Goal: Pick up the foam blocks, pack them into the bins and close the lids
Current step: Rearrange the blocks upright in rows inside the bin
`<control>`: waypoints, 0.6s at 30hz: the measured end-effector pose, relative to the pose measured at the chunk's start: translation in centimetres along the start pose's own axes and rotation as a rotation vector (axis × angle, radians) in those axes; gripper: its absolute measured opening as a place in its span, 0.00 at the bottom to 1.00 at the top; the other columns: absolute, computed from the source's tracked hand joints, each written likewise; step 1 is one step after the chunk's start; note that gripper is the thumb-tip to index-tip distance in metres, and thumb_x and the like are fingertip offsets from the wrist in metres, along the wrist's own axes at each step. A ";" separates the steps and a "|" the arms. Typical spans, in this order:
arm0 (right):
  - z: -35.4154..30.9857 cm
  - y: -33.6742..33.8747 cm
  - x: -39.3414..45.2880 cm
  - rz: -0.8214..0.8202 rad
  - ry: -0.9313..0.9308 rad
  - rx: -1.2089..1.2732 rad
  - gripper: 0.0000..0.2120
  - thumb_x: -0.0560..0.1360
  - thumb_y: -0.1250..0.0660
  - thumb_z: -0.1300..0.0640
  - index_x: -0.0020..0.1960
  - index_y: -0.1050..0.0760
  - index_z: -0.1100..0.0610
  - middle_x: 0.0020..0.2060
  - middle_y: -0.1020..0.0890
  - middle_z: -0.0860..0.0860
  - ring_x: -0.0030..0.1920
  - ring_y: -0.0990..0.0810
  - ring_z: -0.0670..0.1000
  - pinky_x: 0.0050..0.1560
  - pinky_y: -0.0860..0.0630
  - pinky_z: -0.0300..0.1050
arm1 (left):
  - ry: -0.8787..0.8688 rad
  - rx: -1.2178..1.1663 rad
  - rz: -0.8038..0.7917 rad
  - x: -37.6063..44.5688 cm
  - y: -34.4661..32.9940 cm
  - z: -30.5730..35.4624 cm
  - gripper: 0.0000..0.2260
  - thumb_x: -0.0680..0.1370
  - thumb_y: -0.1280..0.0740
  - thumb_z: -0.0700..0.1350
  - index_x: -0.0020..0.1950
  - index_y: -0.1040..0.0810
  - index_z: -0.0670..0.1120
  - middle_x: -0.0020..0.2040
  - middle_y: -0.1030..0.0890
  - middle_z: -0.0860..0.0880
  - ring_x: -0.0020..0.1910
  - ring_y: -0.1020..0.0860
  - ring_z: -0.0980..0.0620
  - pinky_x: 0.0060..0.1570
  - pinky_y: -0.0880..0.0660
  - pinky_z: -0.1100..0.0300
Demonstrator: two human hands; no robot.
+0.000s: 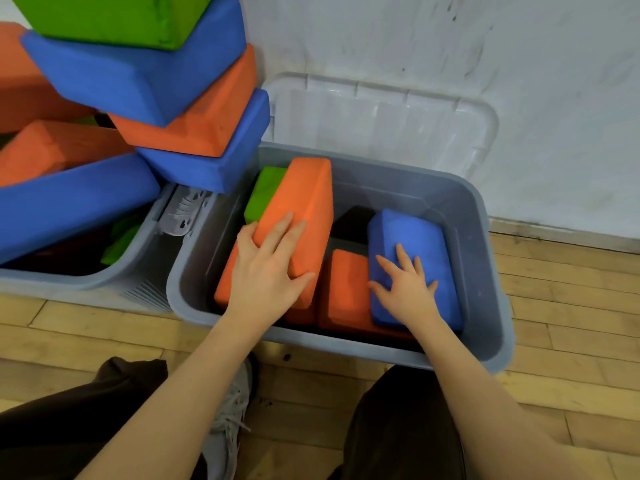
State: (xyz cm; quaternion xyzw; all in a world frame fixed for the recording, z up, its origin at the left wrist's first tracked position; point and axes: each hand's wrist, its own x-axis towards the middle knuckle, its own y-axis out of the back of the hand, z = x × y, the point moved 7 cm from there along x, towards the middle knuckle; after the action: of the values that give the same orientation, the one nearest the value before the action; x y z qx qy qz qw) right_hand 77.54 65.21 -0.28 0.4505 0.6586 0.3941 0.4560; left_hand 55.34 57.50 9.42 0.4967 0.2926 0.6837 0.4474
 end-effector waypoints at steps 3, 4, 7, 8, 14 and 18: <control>0.6 -0.4 -0.7 -0.105 0.013 -0.022 0.39 0.71 0.33 0.39 0.75 0.51 0.39 0.76 0.62 0.44 0.75 0.60 0.60 0.65 0.50 0.75 | 0.022 -0.071 0.026 0.4 0.9 0.6 0.37 0.62 0.21 0.51 0.69 0.29 0.47 0.69 0.29 0.49 0.60 0.32 0.31 0.47 0.24 0.44; 0.6 -0.4 -0.8 -0.106 0.020 -0.020 0.40 0.71 0.32 0.41 0.75 0.52 0.39 0.76 0.61 0.45 0.75 0.59 0.61 0.65 0.49 0.75 | 0.029 -0.080 0.035 0.5 1.1 0.7 0.37 0.62 0.21 0.52 0.69 0.29 0.48 0.69 0.29 0.49 0.61 0.33 0.32 0.47 0.24 0.44; 0.1 0.7 -1.3 0.025 0.071 0.117 0.36 0.74 0.34 0.43 0.75 0.49 0.41 0.77 0.56 0.50 0.76 0.54 0.59 0.67 0.47 0.72 | 0.037 -0.134 0.073 0.2 1.7 1.4 0.37 0.63 0.21 0.52 0.69 0.29 0.48 0.69 0.30 0.49 0.62 0.33 0.33 0.51 0.27 0.45; -0.6 1.4 -1.8 0.070 0.137 0.238 0.34 0.74 0.35 0.41 0.75 0.48 0.40 0.77 0.53 0.49 0.76 0.53 0.56 0.69 0.46 0.69 | 0.047 -0.167 0.095 0.1 2.0 1.6 0.36 0.63 0.22 0.53 0.69 0.30 0.48 0.70 0.30 0.50 0.62 0.33 0.34 0.53 0.29 0.48; -8.6 7.2 -5.6 0.096 0.552 0.660 0.42 0.67 0.27 0.41 0.72 0.49 0.33 0.76 0.49 0.44 0.66 0.48 0.24 0.63 0.40 0.29 | 0.116 -0.306 0.226 1.8 6.0 2.9 0.34 0.66 0.28 0.58 0.69 0.30 0.49 0.70 0.31 0.50 0.64 0.34 0.42 0.64 0.45 0.67; -10.6 13.0 -6.2 0.348 0.609 0.757 0.32 0.72 0.29 0.52 0.71 0.40 0.42 0.75 0.43 0.53 0.69 0.43 0.31 0.61 0.40 0.22 | 0.094 -0.337 0.323 4.5 11.3 4.8 0.33 0.68 0.31 0.61 0.69 0.29 0.47 0.68 0.28 0.48 0.63 0.31 0.44 0.63 0.41 0.63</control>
State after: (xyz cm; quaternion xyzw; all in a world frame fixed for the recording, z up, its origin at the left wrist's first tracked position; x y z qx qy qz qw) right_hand 71.56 61.84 16.24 0.5519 0.7733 0.3113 -0.0237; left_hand 55.76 56.56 22.45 0.4230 0.1116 0.8079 0.3949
